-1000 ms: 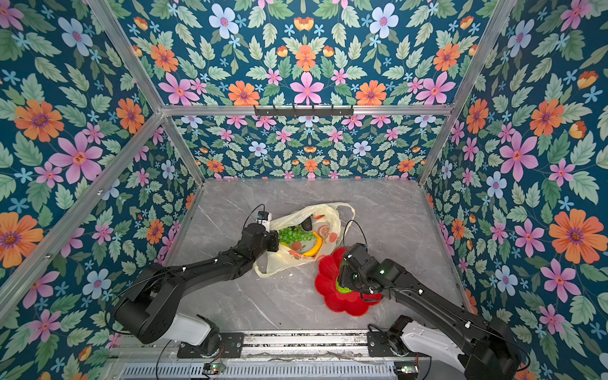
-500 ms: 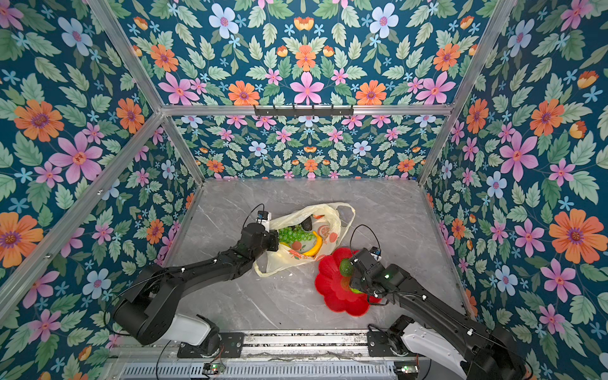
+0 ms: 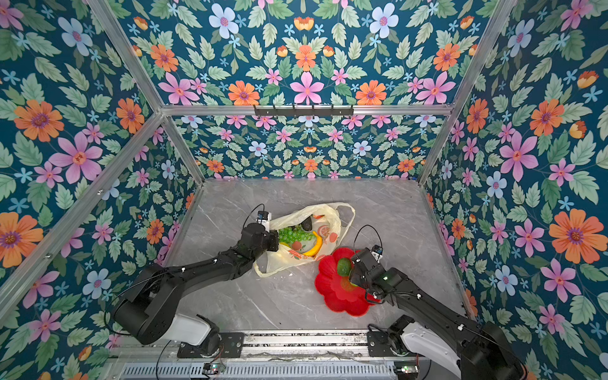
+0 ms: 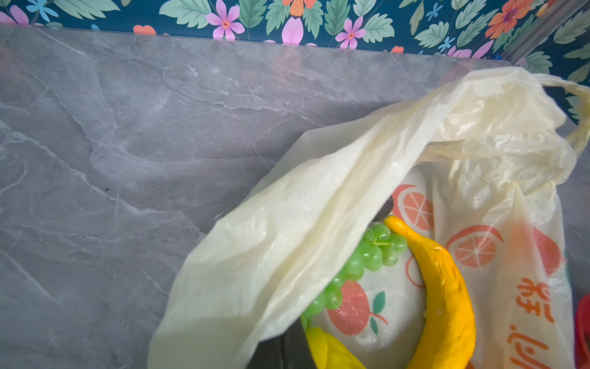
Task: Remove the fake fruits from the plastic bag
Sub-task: 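Lower the custard apple into the red plate with the right gripper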
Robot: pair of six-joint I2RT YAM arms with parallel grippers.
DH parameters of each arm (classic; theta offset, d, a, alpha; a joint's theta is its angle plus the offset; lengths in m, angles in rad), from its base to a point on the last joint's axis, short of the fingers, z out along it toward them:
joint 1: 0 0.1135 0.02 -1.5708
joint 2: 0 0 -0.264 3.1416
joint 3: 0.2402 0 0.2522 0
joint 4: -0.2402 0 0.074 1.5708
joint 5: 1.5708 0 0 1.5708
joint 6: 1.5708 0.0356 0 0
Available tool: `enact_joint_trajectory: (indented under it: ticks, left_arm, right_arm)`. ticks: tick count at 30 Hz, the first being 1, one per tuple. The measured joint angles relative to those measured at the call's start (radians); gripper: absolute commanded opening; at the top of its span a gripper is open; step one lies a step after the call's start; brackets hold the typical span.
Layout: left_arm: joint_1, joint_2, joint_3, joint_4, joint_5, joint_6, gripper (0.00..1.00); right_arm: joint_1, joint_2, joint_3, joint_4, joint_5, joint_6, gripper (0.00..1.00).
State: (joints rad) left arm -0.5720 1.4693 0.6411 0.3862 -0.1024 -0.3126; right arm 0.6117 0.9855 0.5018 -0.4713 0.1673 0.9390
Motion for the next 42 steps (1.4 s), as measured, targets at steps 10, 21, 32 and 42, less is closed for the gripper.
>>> enact_joint_trajectory:
  ticks: [10,21,32,42]
  left_arm:
    - [0.000,0.002,0.000,0.000,0.000,0.000,0.00]
    - [0.000,0.002,0.000,0.000,0.000,0.000,0.00]
    - [0.000,0.002,0.000,0.000,0.000,0.000,0.00]
    - [0.000,0.002,0.000,0.000,0.000,0.000,0.00]
  right_arm:
    - [-0.016,0.039,-0.013,0.100,0.038,0.000,0.59]
    - [-0.022,0.088,-0.005,0.161,0.068,0.000,0.70]
    - [-0.022,0.078,-0.006,0.108,0.071,0.000,0.82]
    - [-0.022,0.061,0.009,0.067,0.071,0.000,0.89]
